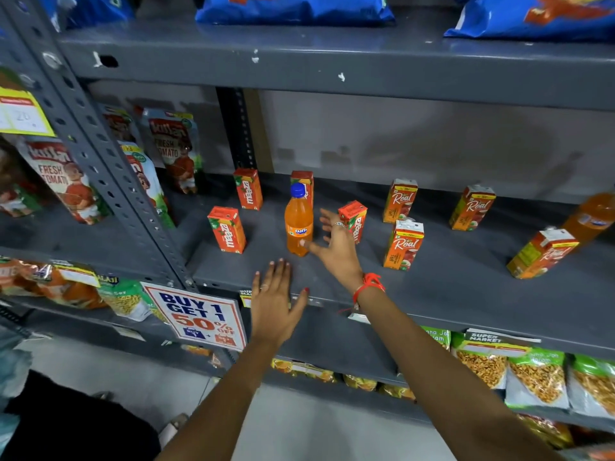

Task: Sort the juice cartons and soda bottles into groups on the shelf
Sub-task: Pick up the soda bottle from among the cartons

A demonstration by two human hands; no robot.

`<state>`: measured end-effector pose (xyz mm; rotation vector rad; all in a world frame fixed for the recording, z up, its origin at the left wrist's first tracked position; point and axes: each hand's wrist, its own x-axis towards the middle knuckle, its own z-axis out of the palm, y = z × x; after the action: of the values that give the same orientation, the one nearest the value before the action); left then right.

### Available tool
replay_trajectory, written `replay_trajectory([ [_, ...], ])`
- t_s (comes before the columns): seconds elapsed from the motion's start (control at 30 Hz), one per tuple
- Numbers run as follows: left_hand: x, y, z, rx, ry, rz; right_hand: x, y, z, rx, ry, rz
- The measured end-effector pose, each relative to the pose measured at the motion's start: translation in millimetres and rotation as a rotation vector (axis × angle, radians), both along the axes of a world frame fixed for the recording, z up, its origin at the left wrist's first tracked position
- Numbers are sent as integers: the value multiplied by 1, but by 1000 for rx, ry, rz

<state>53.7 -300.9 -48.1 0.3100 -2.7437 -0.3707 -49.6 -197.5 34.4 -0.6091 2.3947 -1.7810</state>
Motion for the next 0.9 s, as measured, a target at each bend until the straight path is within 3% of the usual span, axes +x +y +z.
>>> replay_trajectory([
  [0.17, 9, -52, 3, -37, -51, 24, -6, -21, -17, -8, -34, -1],
  [0.43, 11, -49, 1, 20, -27, 46, -1, -28, -29, -28, -66, -78],
  [0.9, 9, -29, -1, -8, 29, 5, 61, 77, -47, -72, 55, -387],
])
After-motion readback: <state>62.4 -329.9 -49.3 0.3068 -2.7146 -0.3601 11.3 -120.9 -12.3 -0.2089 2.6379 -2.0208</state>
